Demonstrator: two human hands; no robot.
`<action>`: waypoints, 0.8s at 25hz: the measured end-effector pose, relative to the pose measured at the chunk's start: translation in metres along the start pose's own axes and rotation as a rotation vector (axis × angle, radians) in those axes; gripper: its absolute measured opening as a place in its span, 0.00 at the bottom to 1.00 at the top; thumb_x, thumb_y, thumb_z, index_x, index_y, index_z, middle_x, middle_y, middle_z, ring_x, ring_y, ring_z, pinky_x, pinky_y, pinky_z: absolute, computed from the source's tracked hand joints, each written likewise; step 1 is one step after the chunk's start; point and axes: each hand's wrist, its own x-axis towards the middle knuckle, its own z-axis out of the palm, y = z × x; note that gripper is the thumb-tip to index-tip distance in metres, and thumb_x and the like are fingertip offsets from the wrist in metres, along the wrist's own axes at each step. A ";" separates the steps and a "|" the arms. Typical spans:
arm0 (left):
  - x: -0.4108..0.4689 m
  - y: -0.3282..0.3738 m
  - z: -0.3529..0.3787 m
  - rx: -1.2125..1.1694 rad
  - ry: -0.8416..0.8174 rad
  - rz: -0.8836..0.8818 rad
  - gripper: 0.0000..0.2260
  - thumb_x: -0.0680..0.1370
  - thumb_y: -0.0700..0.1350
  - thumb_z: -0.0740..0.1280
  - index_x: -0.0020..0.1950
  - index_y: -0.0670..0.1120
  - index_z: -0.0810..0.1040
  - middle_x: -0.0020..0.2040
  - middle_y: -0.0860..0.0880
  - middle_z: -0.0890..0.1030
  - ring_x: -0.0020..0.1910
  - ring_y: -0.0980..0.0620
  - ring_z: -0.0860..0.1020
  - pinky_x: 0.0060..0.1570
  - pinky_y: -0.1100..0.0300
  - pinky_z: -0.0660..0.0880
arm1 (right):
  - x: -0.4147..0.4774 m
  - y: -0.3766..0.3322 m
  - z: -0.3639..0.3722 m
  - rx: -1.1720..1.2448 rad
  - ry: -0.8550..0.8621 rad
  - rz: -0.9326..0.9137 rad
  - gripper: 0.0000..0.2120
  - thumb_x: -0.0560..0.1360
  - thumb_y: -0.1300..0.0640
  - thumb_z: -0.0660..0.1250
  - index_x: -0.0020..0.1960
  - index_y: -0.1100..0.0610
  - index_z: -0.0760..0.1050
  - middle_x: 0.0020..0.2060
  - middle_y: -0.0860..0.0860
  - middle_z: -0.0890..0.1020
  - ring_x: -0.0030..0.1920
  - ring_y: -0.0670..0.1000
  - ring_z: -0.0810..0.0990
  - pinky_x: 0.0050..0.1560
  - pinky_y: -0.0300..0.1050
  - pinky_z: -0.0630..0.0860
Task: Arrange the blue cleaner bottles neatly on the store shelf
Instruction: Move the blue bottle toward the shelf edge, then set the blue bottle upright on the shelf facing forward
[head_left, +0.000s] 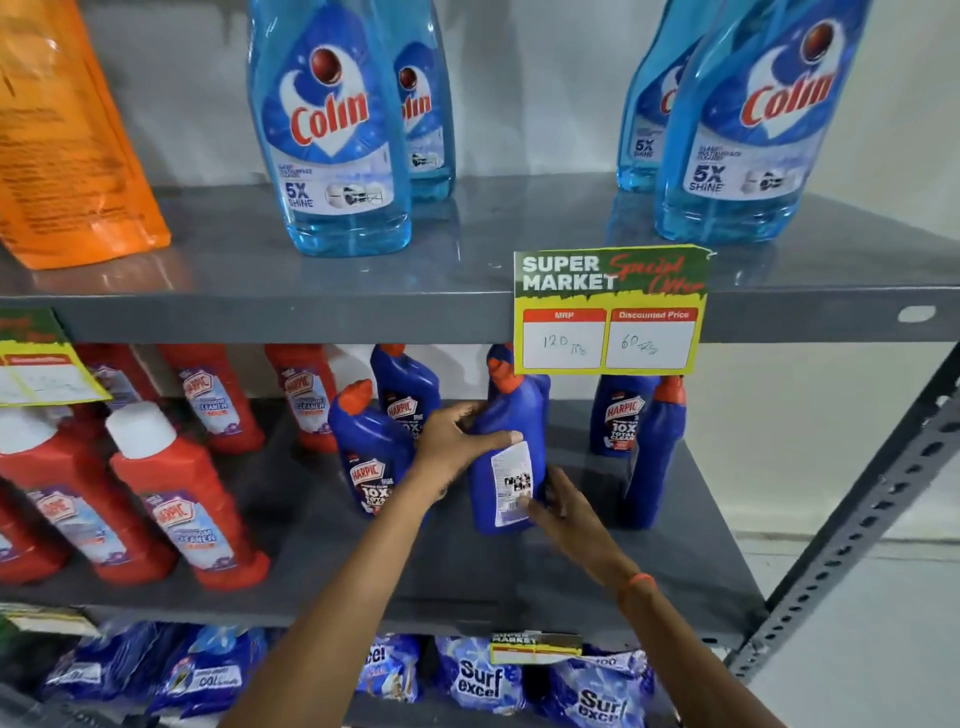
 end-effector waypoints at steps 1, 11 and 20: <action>0.001 0.000 0.006 -0.008 0.102 -0.016 0.14 0.61 0.47 0.79 0.43 0.49 0.81 0.43 0.48 0.85 0.41 0.49 0.83 0.42 0.57 0.80 | -0.001 -0.005 0.005 -0.049 0.033 0.009 0.31 0.67 0.55 0.75 0.65 0.51 0.65 0.63 0.54 0.75 0.59 0.52 0.75 0.61 0.49 0.75; 0.000 -0.011 0.008 -0.400 -0.255 -0.159 0.11 0.74 0.41 0.69 0.54 0.51 0.78 0.51 0.52 0.82 0.53 0.53 0.80 0.55 0.59 0.76 | -0.008 -0.005 0.008 -0.053 0.239 -0.071 0.21 0.59 0.51 0.69 0.51 0.47 0.73 0.38 0.47 0.78 0.37 0.47 0.74 0.37 0.37 0.74; 0.001 -0.041 0.002 -0.281 -0.159 -0.027 0.19 0.69 0.30 0.71 0.55 0.46 0.76 0.47 0.52 0.83 0.46 0.58 0.82 0.43 0.68 0.78 | 0.017 -0.006 -0.018 0.107 -0.037 0.062 0.20 0.72 0.69 0.63 0.61 0.55 0.71 0.56 0.58 0.80 0.53 0.51 0.79 0.58 0.51 0.77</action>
